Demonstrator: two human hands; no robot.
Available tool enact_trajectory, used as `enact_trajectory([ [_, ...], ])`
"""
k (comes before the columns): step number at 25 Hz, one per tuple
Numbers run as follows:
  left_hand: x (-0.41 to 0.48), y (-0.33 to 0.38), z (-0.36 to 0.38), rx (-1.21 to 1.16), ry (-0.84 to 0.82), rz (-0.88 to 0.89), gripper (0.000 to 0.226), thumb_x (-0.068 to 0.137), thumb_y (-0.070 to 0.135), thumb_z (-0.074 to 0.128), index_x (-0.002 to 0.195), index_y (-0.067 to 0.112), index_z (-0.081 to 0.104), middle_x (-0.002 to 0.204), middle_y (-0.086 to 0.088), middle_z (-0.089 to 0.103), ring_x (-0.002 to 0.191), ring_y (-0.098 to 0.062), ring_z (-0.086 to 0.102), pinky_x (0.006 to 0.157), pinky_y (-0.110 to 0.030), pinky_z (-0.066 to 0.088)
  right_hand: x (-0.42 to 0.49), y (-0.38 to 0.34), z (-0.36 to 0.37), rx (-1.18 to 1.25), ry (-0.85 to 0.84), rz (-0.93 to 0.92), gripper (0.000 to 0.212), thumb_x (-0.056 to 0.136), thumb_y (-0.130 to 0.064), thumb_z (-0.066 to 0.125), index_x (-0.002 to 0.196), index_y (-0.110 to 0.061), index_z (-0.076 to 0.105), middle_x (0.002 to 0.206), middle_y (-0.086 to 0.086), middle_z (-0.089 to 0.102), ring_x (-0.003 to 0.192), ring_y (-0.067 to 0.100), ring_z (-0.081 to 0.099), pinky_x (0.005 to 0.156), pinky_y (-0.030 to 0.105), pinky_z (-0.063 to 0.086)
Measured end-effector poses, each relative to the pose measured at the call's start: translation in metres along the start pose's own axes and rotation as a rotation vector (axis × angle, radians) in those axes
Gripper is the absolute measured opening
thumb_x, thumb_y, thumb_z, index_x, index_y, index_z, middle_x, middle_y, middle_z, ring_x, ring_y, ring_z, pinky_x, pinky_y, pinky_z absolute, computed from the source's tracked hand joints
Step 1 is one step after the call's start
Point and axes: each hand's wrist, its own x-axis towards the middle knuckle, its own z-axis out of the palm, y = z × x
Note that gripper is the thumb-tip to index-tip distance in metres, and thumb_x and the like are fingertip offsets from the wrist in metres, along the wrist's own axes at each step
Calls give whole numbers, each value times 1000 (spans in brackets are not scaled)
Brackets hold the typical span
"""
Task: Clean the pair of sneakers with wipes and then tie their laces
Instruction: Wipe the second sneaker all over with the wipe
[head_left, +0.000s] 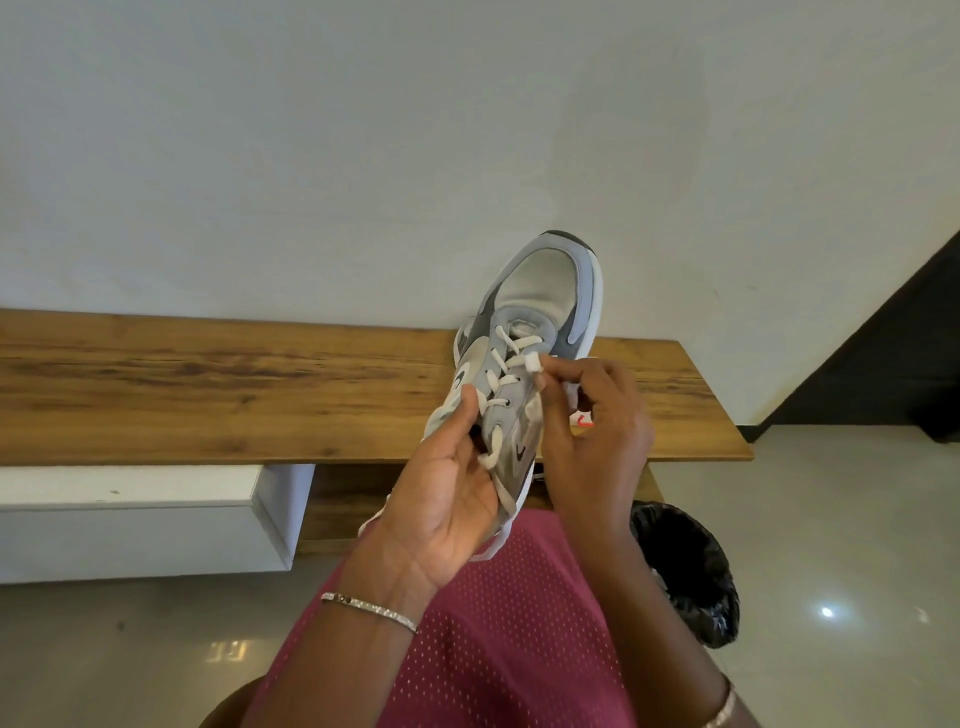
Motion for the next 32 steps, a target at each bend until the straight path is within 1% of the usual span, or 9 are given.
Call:
enact_trajectory([
  [2, 1, 4, 1, -25, -11, -11, 48, 100, 40, 52, 134, 7, 62, 130, -15, 65, 116, -25, 63, 108, -38, 45, -10, -4, -3, 23, -57, -45, 9, 91, -7, 71, 99, -10, 74, 95, -1, 64, 84, 5, 59, 67, 14, 45],
  [5, 5, 13, -3, -64, -2, -26, 51, 98, 43, 58, 136, 7, 59, 135, -16, 59, 122, -21, 49, 108, -38, 37, -42, -7, -10, 84, -161, -85, 14, 89, -2, 71, 101, -9, 74, 95, -1, 65, 86, 4, 61, 68, 18, 51],
  [7, 8, 16, -4, -20, 19, -5, 51, 99, 46, 53, 136, 11, 60, 141, -16, 58, 125, -23, 54, 103, -38, 47, -60, -6, -13, 97, -191, -90, 17, 87, -1, 72, 103, -9, 74, 97, -2, 65, 89, 7, 63, 69, 23, 54],
  [10, 10, 18, -2, 10, 36, 20, 53, 101, 46, 47, 140, 11, 56, 136, -17, 62, 134, -31, 52, 117, -42, 35, -63, -8, -13, 71, -194, -116, 19, 86, 0, 74, 103, -9, 74, 97, -2, 66, 89, 10, 65, 70, 26, 55],
  [14, 10, 12, 2, -100, -15, -33, 54, 102, 44, 47, 139, 7, 55, 140, -18, 58, 135, -26, 51, 108, -36, 46, -31, -14, -6, 64, -127, -115, 12, 89, -5, 73, 100, -10, 74, 92, -3, 66, 84, 9, 63, 68, 24, 51],
  [23, 13, 15, -6, -28, 23, 27, 52, 104, 42, 44, 141, 8, 52, 141, -20, 57, 137, -34, 49, 119, -46, 32, -60, -2, -16, 97, -258, -97, 19, 88, -6, 72, 106, -13, 76, 95, -4, 67, 87, 8, 65, 66, 30, 55],
  [27, 11, 9, 2, -76, 8, -14, 53, 104, 43, 45, 142, 7, 53, 142, -22, 55, 135, -29, 50, 104, -39, 51, -32, -4, -9, 81, -174, -85, 16, 87, -6, 75, 102, -12, 77, 93, -4, 69, 87, 6, 64, 70, 25, 53],
  [30, 12, 12, 2, -90, 38, -2, 52, 103, 41, 47, 140, 6, 54, 142, -19, 56, 140, -23, 43, 122, -34, 25, -26, -2, -9, 74, -199, -110, 18, 88, -5, 74, 104, -13, 76, 94, -4, 68, 87, 6, 64, 70, 25, 53],
  [32, 14, 16, -1, -58, 53, 19, 51, 103, 42, 46, 139, 7, 55, 138, -18, 59, 140, -26, 43, 123, -38, 22, -39, 0, -12, 77, -249, -103, 20, 88, -5, 73, 106, -13, 76, 95, -4, 67, 86, 8, 64, 66, 27, 54],
])
